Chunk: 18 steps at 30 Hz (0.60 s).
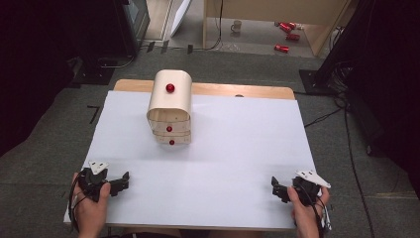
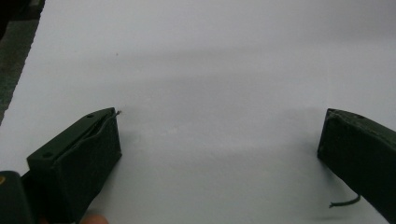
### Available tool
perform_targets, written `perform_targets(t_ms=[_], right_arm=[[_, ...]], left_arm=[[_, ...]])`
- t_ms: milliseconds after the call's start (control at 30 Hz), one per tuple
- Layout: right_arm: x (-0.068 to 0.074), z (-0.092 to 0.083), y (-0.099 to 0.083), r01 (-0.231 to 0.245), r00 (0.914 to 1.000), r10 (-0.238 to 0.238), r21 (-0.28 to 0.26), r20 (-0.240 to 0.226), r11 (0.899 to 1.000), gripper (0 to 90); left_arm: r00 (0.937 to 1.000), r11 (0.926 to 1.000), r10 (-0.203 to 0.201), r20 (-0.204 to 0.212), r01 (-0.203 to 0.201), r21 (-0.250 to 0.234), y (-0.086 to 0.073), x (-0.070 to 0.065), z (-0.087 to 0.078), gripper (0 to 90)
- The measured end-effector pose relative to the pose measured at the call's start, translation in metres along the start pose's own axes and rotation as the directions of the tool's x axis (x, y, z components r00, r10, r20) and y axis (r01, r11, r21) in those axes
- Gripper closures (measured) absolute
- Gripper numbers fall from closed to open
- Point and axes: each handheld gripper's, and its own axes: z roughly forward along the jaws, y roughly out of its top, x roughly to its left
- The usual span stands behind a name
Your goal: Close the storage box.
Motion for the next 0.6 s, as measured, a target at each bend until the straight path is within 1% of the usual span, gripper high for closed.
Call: perform_targets(t_ms=[200, 300, 367, 433, 500, 600], right_arm=[[-0.022, -0.007, -0.008, -0.017, 0.9994, 0.017, 0.014, 0.032, 1.000, 0.0], [-0.030, -0.010, -0.011, -0.020, 0.9986, 0.019, 0.020, 0.050, 1.000, 0.0], [-0.034, -0.010, -0.013, -0.019, 0.9984, 0.018, 0.023, 0.054, 1.000, 0.0], [-0.036, -0.009, -0.016, -0.008, 0.9985, 0.006, 0.034, 0.054, 0.999, 0.0], [-0.035, -0.006, -0.019, 0.010, 0.9970, -0.013, 0.038, 0.077, 0.999, 0.0], [-0.032, -0.005, -0.019, 0.032, 0.9945, -0.037, 0.044, 0.098, 0.999, 0.0]], left_arm=[[1.0000, 1.0000, 0.000, 0.000, 0.000, 0.000, 0.000, 0.000, 0.000, 0.0], [1.0000, 1.0000, 0.000, 0.000, 0.000, 0.000, 0.000, 0.000, 0.000, 0.0], [1.0000, 1.0000, 0.000, 0.000, 0.000, 0.000, 0.000, 0.000, 0.000, 0.0], [1.0000, 1.0000, -0.001, 0.000, 0.001, 0.000, 0.000, 0.000, 0.000, 0.0], [1.0000, 1.0000, 0.000, 0.000, 0.000, 0.001, 0.000, 0.000, 0.000, 0.0], [1.0000, 1.0000, 0.000, 0.001, 0.000, 0.001, 0.000, 0.000, 0.000, 0.0]])
